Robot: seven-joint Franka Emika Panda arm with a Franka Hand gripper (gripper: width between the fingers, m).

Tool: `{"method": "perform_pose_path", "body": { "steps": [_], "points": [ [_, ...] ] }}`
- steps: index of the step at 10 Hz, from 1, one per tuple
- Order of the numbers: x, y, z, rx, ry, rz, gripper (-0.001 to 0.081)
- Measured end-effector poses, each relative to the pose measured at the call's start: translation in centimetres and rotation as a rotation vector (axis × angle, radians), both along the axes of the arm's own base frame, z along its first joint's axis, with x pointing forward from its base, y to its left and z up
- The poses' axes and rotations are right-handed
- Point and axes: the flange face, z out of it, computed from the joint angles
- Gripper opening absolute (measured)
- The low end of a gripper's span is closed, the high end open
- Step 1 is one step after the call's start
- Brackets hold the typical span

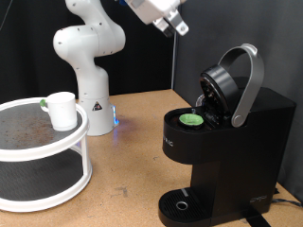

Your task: Make a cup of coffee with the keurig machine

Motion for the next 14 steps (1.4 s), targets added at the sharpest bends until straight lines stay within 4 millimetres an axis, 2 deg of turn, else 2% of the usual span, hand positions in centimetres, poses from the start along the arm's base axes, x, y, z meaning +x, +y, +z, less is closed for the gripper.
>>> {"method": "perform_pose_path", "body": {
  "steps": [2, 4, 6, 10, 12, 14],
  "points": [
    [-0.7, -0.8, 2.1, 0.031, 0.019, 0.008, 0.0807],
    [-0.7, -0.6, 1.9, 0.036, 0.022, 0.010, 0.0807],
    [-1.0, 0.4, 2.6, 0.085, 0.049, 0.067, 0.0807],
    [-0.2, 4.6, 5.3, 0.070, 0.083, 0.216, 0.0807],
    [0.5, 7.0, 5.5, 0.045, 0.088, 0.225, 0.0807],
    [1.1, 9.4, 4.9, 0.013, 0.081, 0.245, 0.0807]
  ]
}}
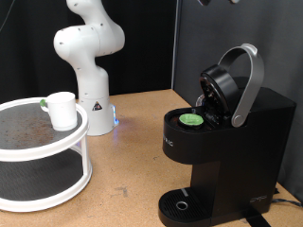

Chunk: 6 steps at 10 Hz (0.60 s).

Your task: Make a cup of coffee with the keurig machine

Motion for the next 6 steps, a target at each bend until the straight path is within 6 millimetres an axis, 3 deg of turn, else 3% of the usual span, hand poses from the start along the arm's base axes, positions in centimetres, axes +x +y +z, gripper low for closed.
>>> {"method": "perform_pose_path", "body": {
  "steps": [5, 6],
  "points": [
    [0.7, 5.3, -1.9, -0.056, -0.009, -0.003, 0.0807],
    [0.7, 6.2, -2.0, -0.056, -0.017, -0.018, 0.0702]
  ]
}}
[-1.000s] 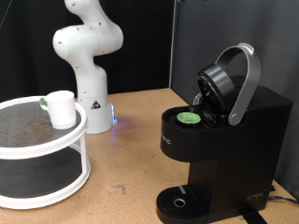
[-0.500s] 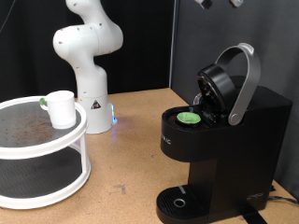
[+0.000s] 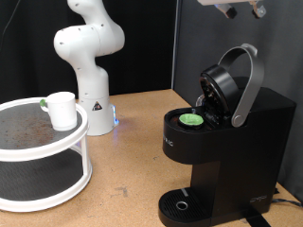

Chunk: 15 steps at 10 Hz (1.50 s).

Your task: Make a cup of coffee with the keurig machine

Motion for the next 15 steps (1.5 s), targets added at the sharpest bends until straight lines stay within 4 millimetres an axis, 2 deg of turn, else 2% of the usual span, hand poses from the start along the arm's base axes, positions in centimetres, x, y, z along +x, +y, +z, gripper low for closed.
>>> {"method": "perform_pose_path", "body": {
  "steps": [1, 2, 3, 4, 5, 6, 7, 8, 11, 15],
  "points": [
    [0.0, 0.8, -0.2, -0.001, -0.009, -0.006, 0.0702],
    [0.1, 1.5, -0.4, -0.005, -0.012, -0.005, 0.0567],
    [0.1, 2.2, -0.8, -0.010, -0.010, -0.007, 0.0384],
    [0.1, 2.9, -1.2, -0.018, -0.002, -0.008, 0.0384],
    [0.1, 3.6, -1.7, -0.030, 0.005, -0.006, 0.0247],
    [0.1, 4.2, -2.4, -0.039, 0.010, -0.003, 0.0247],
    [0.1, 4.7, -3.0, -0.045, 0.012, -0.001, 0.0072],
    [0.2, 5.0, -3.5, -0.050, 0.017, 0.000, 0.0023],
    [0.2, 4.9, -4.6, -0.064, 0.032, 0.001, 0.0005],
    [0.2, 3.3, -5.9, -0.088, 0.043, -0.002, 0.0003]
  ]
}}
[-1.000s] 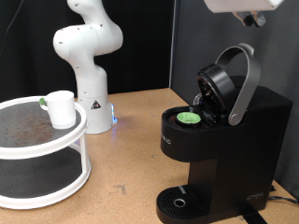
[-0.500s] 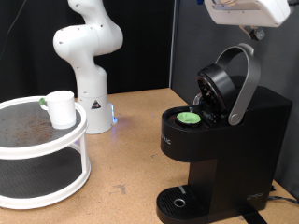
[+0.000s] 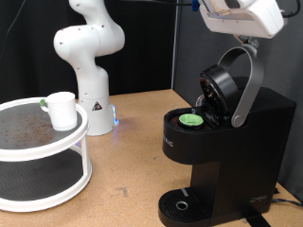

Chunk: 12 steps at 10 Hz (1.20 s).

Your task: Make a cup of coffee with the keurig machine

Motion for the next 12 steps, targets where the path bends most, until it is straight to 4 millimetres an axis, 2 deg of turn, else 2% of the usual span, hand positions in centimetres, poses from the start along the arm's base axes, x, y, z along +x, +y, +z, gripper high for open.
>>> {"method": "perform_pose_path", "body": {
  "steps": [2, 7, 8, 12],
  "points": [
    [-0.1, -1.2, 0.4, 0.003, -0.008, -0.007, 0.0003],
    [-1.1, -7.1, 1.0, -0.063, -0.067, -0.033, 0.0003],
    [-1.2, -8.3, 0.6, -0.095, -0.066, -0.038, 0.0003],
    [-1.5, -11.8, -4.3, -0.199, -0.071, -0.048, 0.0003]
  ]
}}
